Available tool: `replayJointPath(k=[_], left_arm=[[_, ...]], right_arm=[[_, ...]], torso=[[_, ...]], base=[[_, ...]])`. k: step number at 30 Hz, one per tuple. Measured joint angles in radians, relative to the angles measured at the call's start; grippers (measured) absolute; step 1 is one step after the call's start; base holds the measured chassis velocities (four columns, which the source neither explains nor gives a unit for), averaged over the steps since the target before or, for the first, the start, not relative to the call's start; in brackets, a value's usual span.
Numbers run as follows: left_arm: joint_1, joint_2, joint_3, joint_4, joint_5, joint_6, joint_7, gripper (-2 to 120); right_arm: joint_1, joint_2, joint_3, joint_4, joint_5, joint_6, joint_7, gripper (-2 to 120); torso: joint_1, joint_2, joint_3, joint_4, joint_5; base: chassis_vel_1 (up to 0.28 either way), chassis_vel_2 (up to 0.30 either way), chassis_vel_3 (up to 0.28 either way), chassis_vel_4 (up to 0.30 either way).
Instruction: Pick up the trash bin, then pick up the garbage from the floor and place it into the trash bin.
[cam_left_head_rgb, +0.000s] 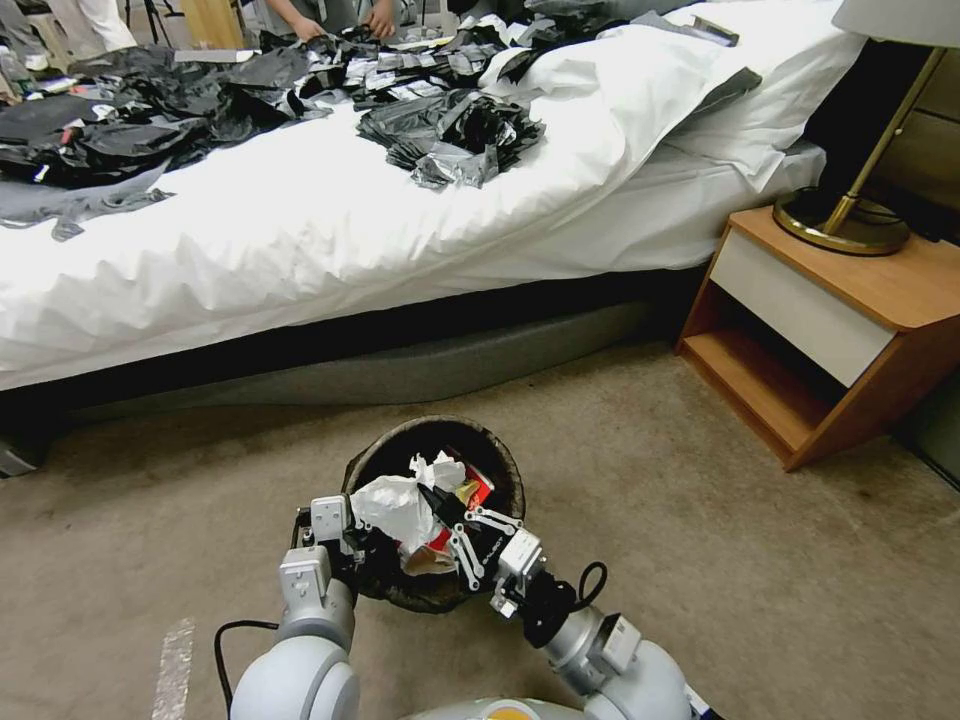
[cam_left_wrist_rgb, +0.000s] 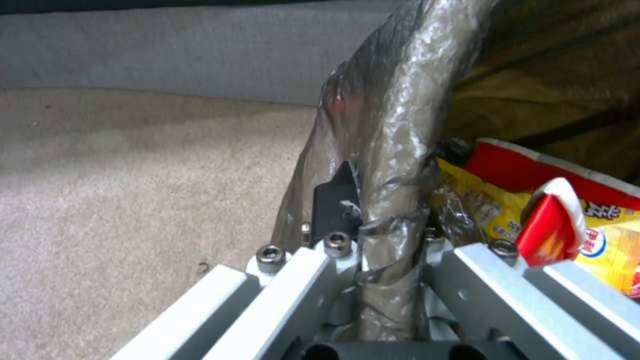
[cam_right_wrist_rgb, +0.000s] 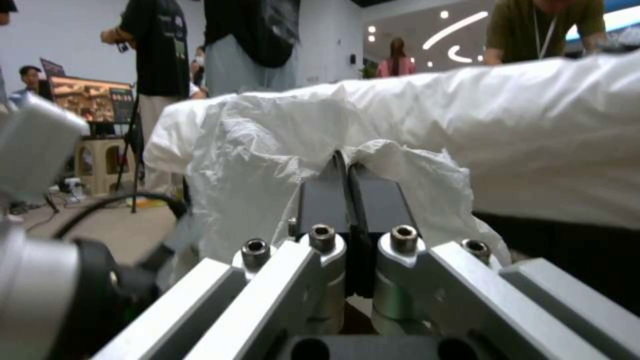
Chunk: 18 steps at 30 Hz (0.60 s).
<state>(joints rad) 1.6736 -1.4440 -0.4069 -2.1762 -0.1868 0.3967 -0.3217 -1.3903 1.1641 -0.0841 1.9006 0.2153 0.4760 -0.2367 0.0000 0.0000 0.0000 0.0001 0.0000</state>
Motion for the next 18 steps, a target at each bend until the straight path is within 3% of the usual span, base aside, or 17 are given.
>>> replayJointPath(k=[18], left_arm=[[0.011,0.004,0.004,-0.017,0.002,-0.001,0.001,0]], right_arm=[[0.054,0.022,0.018,-0.14,0.018,-0.009,0.03,0]], torso=[[0.0,0.0,0.0,0.0,0.0]], base=[[0.0,0.0,0.0,0.0]])
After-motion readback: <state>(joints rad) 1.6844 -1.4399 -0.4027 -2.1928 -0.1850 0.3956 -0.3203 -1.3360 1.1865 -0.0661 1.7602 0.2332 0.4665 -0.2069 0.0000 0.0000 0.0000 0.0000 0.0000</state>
